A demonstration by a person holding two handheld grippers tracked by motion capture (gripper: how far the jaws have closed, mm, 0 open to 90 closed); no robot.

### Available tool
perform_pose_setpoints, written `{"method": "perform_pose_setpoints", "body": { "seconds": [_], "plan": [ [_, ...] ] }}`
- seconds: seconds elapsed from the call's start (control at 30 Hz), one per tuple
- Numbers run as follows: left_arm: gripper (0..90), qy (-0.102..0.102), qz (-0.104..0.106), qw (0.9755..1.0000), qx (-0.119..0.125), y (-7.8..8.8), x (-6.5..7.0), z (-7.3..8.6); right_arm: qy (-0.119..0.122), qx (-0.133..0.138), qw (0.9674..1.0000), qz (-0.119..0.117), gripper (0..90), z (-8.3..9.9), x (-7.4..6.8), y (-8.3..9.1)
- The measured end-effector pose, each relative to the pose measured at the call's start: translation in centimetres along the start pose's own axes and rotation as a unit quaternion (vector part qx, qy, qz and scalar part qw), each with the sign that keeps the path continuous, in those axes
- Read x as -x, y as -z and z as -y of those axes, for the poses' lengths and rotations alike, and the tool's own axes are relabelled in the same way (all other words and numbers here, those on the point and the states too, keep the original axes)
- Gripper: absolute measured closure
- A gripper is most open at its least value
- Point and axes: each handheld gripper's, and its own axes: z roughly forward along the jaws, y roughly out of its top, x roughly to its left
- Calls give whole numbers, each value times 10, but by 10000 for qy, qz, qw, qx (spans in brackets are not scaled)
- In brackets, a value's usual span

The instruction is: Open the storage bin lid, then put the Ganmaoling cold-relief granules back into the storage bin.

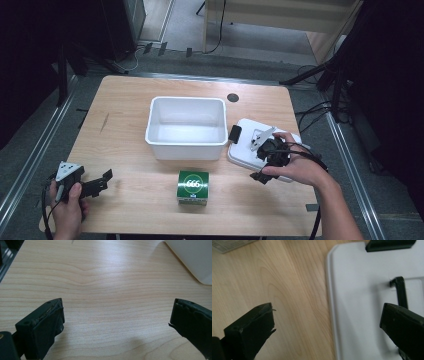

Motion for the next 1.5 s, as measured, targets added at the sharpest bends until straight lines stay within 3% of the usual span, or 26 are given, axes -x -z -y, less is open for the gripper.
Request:
{"method": "perform_pose_setpoints", "body": {
  "seconds": [0.33, 0.5, 0.7, 1.0, 1.03, 1.5],
  "plan": [
    [0, -6, -8, 10000, -27, -1, 1, 0, 342, 179, 9992, -48, 0, -22, -27, 0],
    [0, -15, 5, 10000, -4, 0, 0, 0, 718, 264, 9971, -42, 0, -42, -45, -4],
    [0, -7, 1, 10000, 1, 0, 0, 0, 956, 264, 9950, -96, 0, -56, -57, -10],
    [0, 12, 13, 10000, 4, 0, 0, 0, 1318, 318, 9904, -273, 0, -81, -78, -17],
    [0, 14, 14, 10000, 12, 0, 0, 0, 1431, 321, 9887, -306, 0, -86, -81, -19],
    [0, -25, 23, 10000, -13, 0, 0, 0, 1904, 260, 9796, -582, 0, -110, -103, -32]
  ]
}}
